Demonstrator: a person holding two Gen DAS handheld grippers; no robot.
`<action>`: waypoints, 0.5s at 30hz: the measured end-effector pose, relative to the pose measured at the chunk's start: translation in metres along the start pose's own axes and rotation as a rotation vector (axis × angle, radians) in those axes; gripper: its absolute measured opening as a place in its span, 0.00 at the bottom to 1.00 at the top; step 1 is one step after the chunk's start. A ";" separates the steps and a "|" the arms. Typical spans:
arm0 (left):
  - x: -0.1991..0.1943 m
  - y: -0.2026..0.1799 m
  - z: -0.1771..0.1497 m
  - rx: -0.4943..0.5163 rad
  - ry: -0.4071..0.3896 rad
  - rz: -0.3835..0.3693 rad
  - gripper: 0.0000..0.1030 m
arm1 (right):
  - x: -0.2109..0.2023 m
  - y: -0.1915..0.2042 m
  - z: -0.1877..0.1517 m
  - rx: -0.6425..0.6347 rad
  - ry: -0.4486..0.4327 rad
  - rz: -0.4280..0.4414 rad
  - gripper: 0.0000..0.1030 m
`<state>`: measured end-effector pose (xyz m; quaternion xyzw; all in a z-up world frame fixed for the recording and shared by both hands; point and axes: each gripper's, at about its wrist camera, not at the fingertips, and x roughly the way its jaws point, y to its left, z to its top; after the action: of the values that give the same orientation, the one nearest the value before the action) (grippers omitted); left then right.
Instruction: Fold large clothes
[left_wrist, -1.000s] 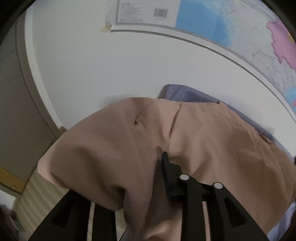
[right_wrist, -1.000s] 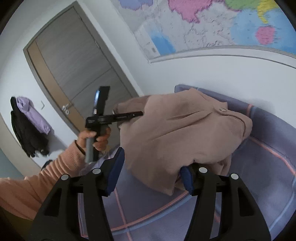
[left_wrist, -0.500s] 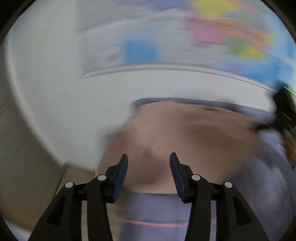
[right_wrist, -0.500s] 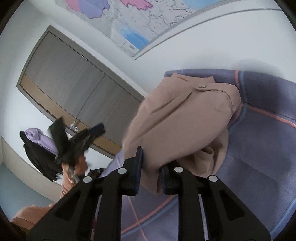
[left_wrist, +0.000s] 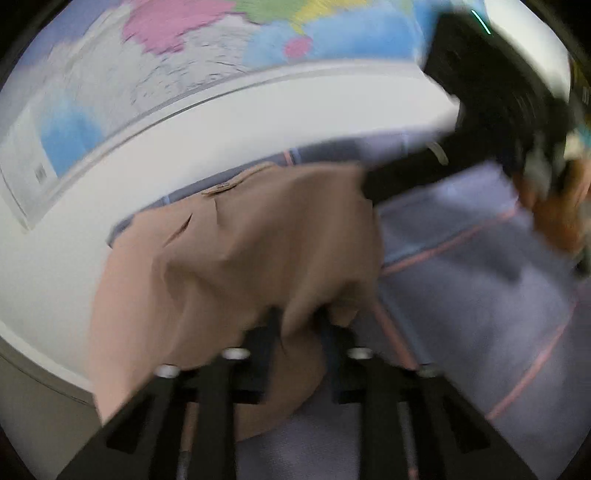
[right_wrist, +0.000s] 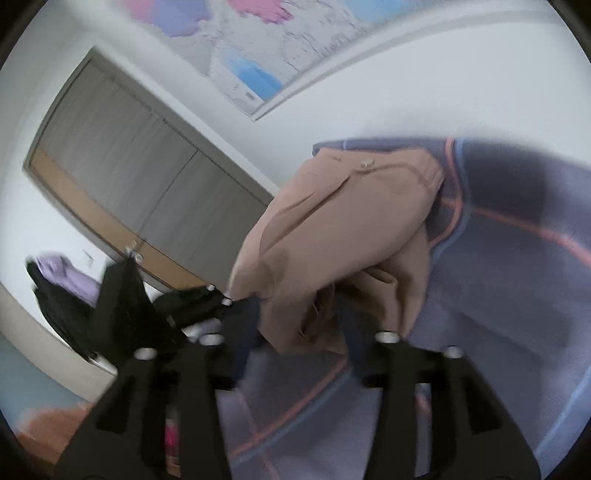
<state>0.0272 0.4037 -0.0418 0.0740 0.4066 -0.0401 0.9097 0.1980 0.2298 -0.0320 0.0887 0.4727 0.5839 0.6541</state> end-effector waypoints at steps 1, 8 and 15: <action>-0.004 0.009 0.002 -0.049 -0.003 -0.052 0.07 | 0.000 0.004 -0.003 -0.060 0.009 -0.042 0.45; -0.015 0.024 0.007 -0.151 -0.006 -0.179 0.06 | 0.025 0.044 -0.026 -0.483 0.031 -0.288 0.44; -0.008 0.029 0.012 -0.165 0.016 -0.197 0.06 | 0.078 0.049 -0.033 -0.700 0.162 -0.388 0.44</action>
<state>0.0348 0.4305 -0.0251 -0.0409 0.4213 -0.0953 0.9010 0.1308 0.2964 -0.0576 -0.2764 0.3032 0.5805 0.7033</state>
